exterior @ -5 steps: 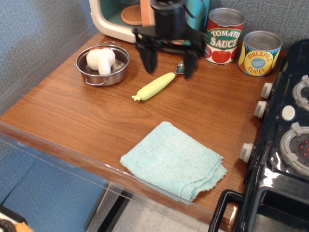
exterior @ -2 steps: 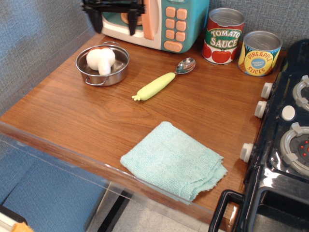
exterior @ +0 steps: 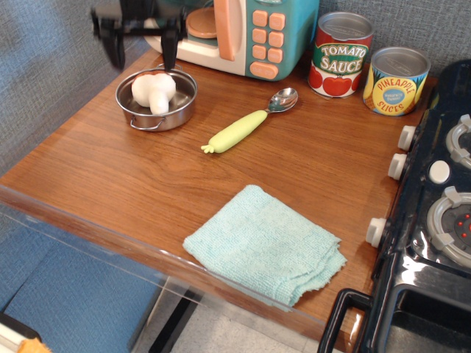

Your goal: THE MASHROOM WAS CHANGED TOP ON THE TOWL

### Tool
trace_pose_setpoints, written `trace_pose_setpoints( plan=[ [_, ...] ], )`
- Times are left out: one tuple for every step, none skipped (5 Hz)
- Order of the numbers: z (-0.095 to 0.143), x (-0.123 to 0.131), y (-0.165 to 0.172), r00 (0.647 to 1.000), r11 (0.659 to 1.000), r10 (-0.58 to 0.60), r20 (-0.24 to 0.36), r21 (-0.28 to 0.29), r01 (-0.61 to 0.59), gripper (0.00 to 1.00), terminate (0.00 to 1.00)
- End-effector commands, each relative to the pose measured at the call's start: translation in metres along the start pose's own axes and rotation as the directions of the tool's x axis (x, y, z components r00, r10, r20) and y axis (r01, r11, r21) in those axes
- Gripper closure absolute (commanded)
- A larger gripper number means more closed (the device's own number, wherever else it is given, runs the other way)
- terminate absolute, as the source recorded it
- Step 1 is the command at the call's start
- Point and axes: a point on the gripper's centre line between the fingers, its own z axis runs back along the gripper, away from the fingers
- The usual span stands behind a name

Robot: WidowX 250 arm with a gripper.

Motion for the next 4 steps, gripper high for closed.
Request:
trace_pose_setpoints(
  plan=[
    [0.001, 0.004, 0.010, 1.000, 1.000, 0.023, -0.009, 0.019, -0.023, 0.00, 0.00],
    [-0.008, 0.000, 0.009, 0.999, 0.999, 0.032, -0.022, 0.018, -0.031, 0.00, 0.00],
    [-0.013, -0.004, 0.006, 0.999, 0.999, 0.033, -0.027, 0.012, -0.033, 1.00, 0.00],
    [-0.009, -0.004, 0.004, 0.999, 0.999, 0.031, -0.009, 0.024, -0.031, 1.00, 0.00]
  ],
)
